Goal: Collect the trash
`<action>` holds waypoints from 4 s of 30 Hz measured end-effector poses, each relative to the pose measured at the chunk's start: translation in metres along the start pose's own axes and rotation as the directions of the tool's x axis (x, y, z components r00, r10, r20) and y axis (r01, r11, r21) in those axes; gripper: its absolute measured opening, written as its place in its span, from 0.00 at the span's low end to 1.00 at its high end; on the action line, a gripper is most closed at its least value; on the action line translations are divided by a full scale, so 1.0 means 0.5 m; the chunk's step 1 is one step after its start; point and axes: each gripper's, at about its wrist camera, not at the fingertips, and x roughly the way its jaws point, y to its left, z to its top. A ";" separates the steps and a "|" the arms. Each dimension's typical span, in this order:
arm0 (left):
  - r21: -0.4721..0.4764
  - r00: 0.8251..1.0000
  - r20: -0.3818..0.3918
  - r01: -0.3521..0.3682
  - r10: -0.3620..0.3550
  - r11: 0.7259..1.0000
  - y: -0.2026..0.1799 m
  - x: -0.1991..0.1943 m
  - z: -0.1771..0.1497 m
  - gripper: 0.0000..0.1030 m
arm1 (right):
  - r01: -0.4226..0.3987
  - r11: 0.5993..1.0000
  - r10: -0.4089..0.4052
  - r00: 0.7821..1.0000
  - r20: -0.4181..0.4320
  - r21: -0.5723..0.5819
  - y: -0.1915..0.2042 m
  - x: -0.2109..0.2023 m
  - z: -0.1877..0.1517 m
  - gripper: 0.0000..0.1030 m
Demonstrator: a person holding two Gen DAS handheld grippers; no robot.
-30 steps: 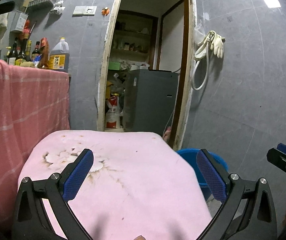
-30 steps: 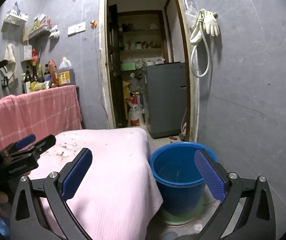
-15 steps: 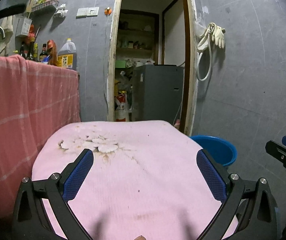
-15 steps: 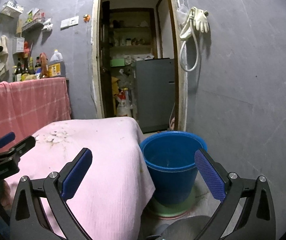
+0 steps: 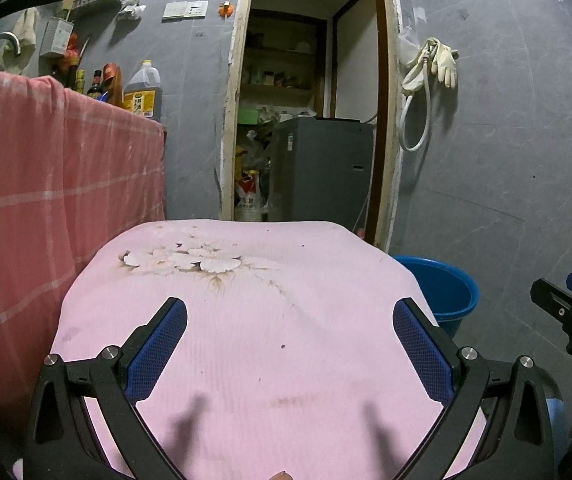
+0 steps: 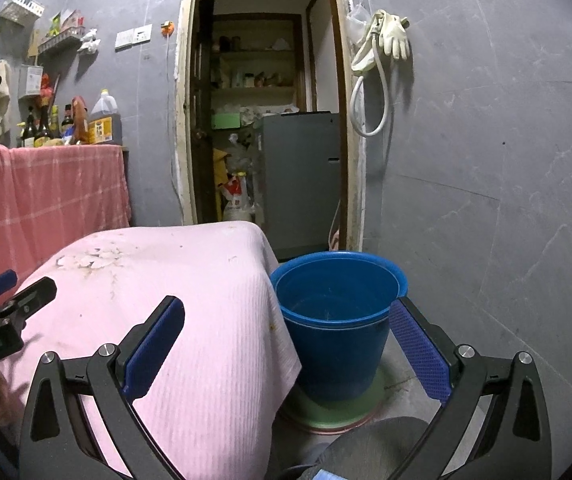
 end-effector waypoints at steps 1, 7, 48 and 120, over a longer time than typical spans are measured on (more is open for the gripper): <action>-0.004 1.000 0.001 -0.001 0.001 1.000 0.002 -0.001 -0.002 0.98 | 0.000 1.000 0.000 1.000 0.001 0.000 -0.001 0.001 -0.002 1.00; -0.020 1.000 0.021 -0.006 0.007 1.000 0.007 -0.007 -0.013 0.98 | 0.004 1.000 -0.004 1.000 0.021 0.007 -0.006 -0.002 -0.012 1.00; -0.042 0.998 0.024 -0.063 0.064 0.997 0.031 -0.012 -0.046 0.98 | 0.066 0.998 -0.067 0.998 0.014 0.005 -0.008 0.003 -0.056 1.00; -0.015 0.999 0.037 -0.036 0.037 0.999 0.027 -0.015 -0.053 0.98 | 0.069 0.997 -0.069 0.997 0.018 0.023 -0.018 0.000 -0.061 1.00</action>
